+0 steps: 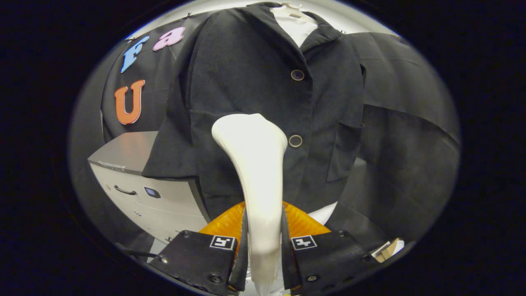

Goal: Iron the clothes twice with a garment steamer, once on the left side and once on the right side.

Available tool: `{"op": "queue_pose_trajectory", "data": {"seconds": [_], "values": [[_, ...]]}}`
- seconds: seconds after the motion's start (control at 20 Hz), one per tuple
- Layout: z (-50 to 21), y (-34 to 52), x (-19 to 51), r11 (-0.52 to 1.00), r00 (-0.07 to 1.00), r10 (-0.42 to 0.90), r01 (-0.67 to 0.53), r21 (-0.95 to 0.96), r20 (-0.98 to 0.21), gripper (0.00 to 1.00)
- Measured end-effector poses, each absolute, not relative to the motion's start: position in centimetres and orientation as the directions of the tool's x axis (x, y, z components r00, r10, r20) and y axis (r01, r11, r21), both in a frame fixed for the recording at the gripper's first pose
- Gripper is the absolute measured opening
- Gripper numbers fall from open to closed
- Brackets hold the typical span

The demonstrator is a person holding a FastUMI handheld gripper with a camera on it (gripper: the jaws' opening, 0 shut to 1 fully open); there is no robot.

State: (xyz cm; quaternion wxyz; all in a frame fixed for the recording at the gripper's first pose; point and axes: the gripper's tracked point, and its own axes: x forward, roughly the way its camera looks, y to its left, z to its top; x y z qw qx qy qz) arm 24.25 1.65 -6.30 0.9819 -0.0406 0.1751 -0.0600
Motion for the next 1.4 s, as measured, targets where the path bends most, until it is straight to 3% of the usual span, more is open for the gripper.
{"op": "queue_pose_trajectory", "data": {"seconds": [0.25,0.7,1.1,1.4], "values": [[-5.8,0.4,22.1,0.992,0.929,-0.121,0.107,-0.059,-0.351,0.36],[4.5,-9.0,17.3,0.979,0.961,-0.196,0.205,0.025,-0.197,0.37],[14.0,-14.8,20.5,0.961,0.963,-0.262,0.267,0.078,-0.068,0.36],[20.6,-15.4,24.4,0.965,0.968,-0.25,0.25,0.08,-0.009,0.36]]}}
